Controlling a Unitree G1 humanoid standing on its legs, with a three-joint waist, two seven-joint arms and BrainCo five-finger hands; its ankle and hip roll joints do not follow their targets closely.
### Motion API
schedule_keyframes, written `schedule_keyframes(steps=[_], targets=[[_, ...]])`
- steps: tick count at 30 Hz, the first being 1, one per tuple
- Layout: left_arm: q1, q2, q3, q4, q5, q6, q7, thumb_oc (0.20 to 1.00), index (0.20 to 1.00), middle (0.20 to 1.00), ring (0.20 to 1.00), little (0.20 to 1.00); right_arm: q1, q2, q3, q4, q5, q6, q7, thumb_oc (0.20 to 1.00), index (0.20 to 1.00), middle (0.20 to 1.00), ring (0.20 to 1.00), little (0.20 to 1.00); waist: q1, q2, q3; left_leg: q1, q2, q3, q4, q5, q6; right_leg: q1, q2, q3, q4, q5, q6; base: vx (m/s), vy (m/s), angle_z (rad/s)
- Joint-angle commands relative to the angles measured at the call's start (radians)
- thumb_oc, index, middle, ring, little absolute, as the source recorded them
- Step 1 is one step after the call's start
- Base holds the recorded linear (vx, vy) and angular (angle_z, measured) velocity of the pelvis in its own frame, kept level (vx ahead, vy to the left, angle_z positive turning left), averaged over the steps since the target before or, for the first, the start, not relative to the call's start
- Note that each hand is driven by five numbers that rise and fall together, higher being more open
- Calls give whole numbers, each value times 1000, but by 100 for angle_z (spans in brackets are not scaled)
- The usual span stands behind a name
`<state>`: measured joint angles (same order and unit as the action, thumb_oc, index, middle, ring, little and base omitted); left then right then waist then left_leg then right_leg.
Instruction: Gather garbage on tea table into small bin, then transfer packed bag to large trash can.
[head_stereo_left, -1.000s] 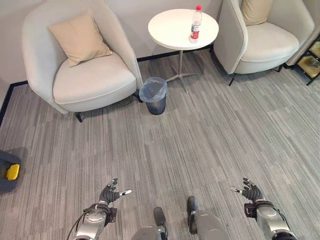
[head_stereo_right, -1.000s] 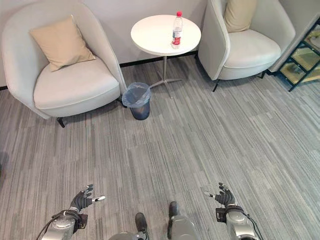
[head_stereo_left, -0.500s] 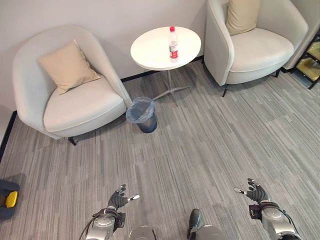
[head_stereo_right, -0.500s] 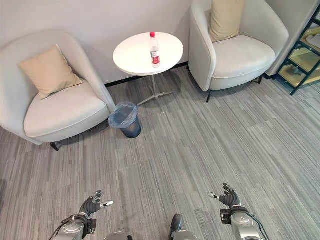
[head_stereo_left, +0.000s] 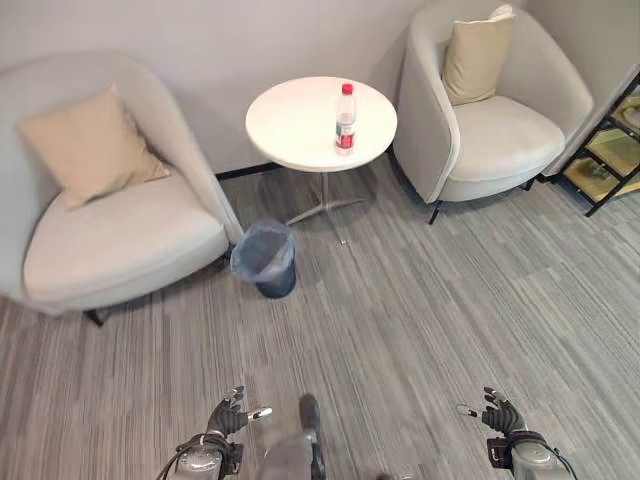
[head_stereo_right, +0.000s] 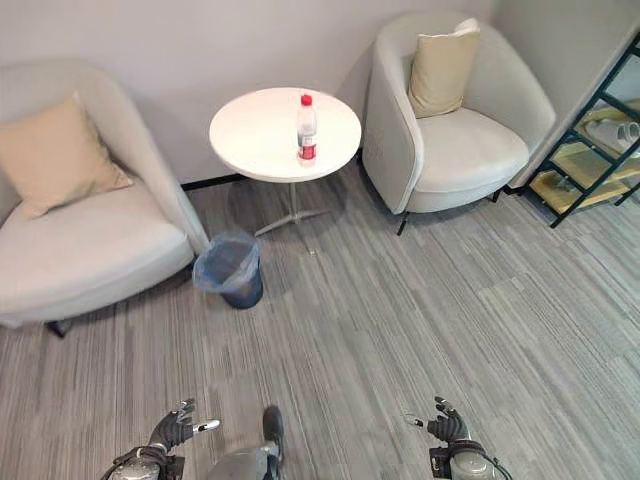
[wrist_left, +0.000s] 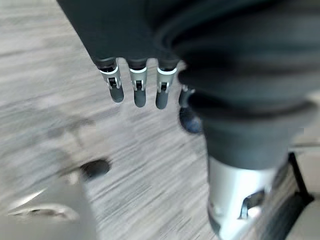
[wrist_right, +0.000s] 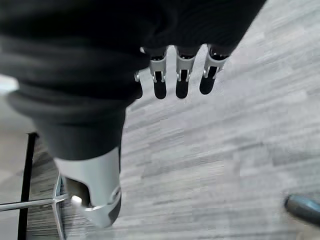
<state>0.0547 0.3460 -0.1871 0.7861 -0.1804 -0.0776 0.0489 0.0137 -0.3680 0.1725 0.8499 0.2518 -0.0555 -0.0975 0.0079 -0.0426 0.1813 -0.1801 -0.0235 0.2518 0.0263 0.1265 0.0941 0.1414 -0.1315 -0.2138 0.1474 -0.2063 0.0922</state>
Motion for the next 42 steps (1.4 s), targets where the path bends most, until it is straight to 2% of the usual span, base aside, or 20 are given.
schedule_keyframes(steps=[1,4,6,10,12,15,16,18,19,20,22,23,25,26,28,30,31,32,36,42], targets=[[-27,32,14,-28,-19,-35,18,1000,1000,1000,1000,1000,-64,-24,-9,-71,-25,-30,9,1000,1000,1000,1000,1000,30,1,10,-13,31,-18,119,-171,-93,-77,-17,82,164,91,58,349,202,-2],[-28,34,21,-26,-18,-38,25,1000,1000,1000,1000,1000,-71,-23,0,-79,-30,-32,11,1000,1000,1000,1000,1000,23,16,17,34,18,-26,101,-189,-76,-150,-17,97,225,127,51,161,80,28],[-29,35,25,-29,-25,-39,29,1000,1000,1000,1000,1000,-81,-29,2,-93,-32,-31,12,1000,1000,1000,1000,1000,9,42,27,80,20,-45,69,-202,-71,-238,7,93,225,104,35,241,64,-1],[-33,28,27,-13,-27,-41,30,1000,1000,1000,1000,1000,-97,-38,6,-99,-33,-30,11,1000,1000,1000,1000,1000,-20,52,60,163,8,-55,45,-244,-80,-328,2,35,46,142,33,295,-29,-14],[-55,10,29,11,-14,-44,30,1000,1000,1000,1000,1000,-87,-40,-4,-109,-38,-26,9,1000,1000,1000,1000,1000,-67,51,80,244,-5,-88,39,-289,-102,-409,-3,31,-112,215,66,676,-201,18],[-56,9,27,9,-5,-48,29,1000,1000,1000,1000,1000,-73,-47,-9,-120,-44,-26,11,1000,1000,1000,1000,1000,-82,48,79,284,-9,-108,45,-326,-112,-410,-15,44,-126,232,75,443,-190,46],[-49,0,26,10,-7,-53,31,1000,1000,1000,1000,1000,-59,-54,-7,-125,-43,-31,17,1000,1000,1000,1000,1000,-84,44,66,305,-11,-122,74,-351,-127,-389,-23,49,-109,260,57,360,-229,74],[-47,-5,26,13,-12,-51,31,1000,1000,1000,1000,1000,-57,-60,-6,-125,-47,-29,17,1000,1000,1000,1000,1000,-88,49,64,302,0,-129,95,-342,-139,-384,-20,41,-95,259,49,341,-256,60],[-49,-18,26,26,-26,-50,33,1000,1000,1000,1000,1000,-59,-69,-7,-122,-45,-35,16,1000,1000,1000,1000,1000,-92,64,58,297,35,-135,154,-279,-176,-362,0,27,-73,244,24,296,-281,56],[-48,-19,24,27,-25,-47,31,1000,1000,1000,1000,1000,-55,-72,-9,-133,-42,-35,17,1000,1000,1000,1000,1000,-95,62,53,281,50,-132,190,-243,-189,-354,2,20,-76,233,14,296,-283,57],[-48,-19,24,27,-25,-47,31,1000,1000,1000,1000,1000,-54,-72,-9,-133,-42,-34,17,1000,1000,1000,1000,1000,-96,63,52,279,52,-134,193,-244,-190,-355,3,18,-76,233,13,183,-209,40],[-54,-22,16,12,-40,-40,27,1000,1000,1000,1000,1000,-42,-80,-8,-151,-19,-39,16,1000,1000,1000,1000,1000,-93,55,60,209,109,-119,388,-137,-216,-294,34,10,-76,178,-38,366,-414,6],[-68,-24,6,27,-39,-38,29,1000,1000,1000,1000,1000,-46,-84,-6,-131,-14,-32,11,1000,1000,1000,1000,1000,-89,45,65,171,131,-106,452,-116,-210,-257,50,11,-80,146,-58,312,-343,14],[-68,-24,6,28,-39,-38,29,1000,1000,1000,1000,1000,-47,-83,-6,-130,-14,-32,11,1000,1000,1000,1000,1000,-90,42,62,168,128,-106,449,-112,-209,-260,47,10,-81,148,-58,233,-194,12],[-82,-31,-10,37,-36,-32,29,1000,1000,1000,1000,1000,-47,-86,1,-108,-15,-25,10,1000,1000,1000,1000,1000,-74,33,72,92,117,-71,388,-190,-175,-213,49,6,-87,112,-57,274,-144,-5],[-82,-31,-13,38,-32,-31,28,1000,1000,1000,1000,1000,-44,-88,-2,-109,-12,-24,12,1000,1000,1000,1000,1000,-70,31,74,75,112,-54,352,-209,-168,-200,48,3,-89,104,-52,178,-49,6],[-79,-31,-17,36,-26,-30,26,1000,1000,1000,1000,1000,-41,-87,-5,-105,-11,-22,10,1000,1000,1000,1000,1000,-63,29,73,42,108,-34,295,-208,-165,-178,48,0,-95,96,-46,246,-35,-15],[-73,-29,-17,27,-24,-28,24,1000,1000,1000,1000,1000,-37,-86,-5,-94,-13,-21,7,1000,1000,1000,1000,1000,-47,34,72,12,104,-22,194,-161,-176,-142,59,-1,-104,83,-40,323,-38,-12],[-60,-26,-12,22,-22,-27,25,1000,1000,1000,1000,1000,-33,-76,-4,-85,-16,-20,-1,1000,1000,1000,1000,1000,-28,40,71,-30,115,14,102,-63,-204,-78,82,-1,-120,65,-35,246,13,-28],[-28,-27,9,39,-23,-21,22,1000,1000,1000,1000,1000,-30,-58,2,-87,-38,-16,7,1000,1000,1000,1000,1000,-6,25,36,9,93,22,105,-105,-173,-1,72,25,-116,30,-17,286,116,-29]])
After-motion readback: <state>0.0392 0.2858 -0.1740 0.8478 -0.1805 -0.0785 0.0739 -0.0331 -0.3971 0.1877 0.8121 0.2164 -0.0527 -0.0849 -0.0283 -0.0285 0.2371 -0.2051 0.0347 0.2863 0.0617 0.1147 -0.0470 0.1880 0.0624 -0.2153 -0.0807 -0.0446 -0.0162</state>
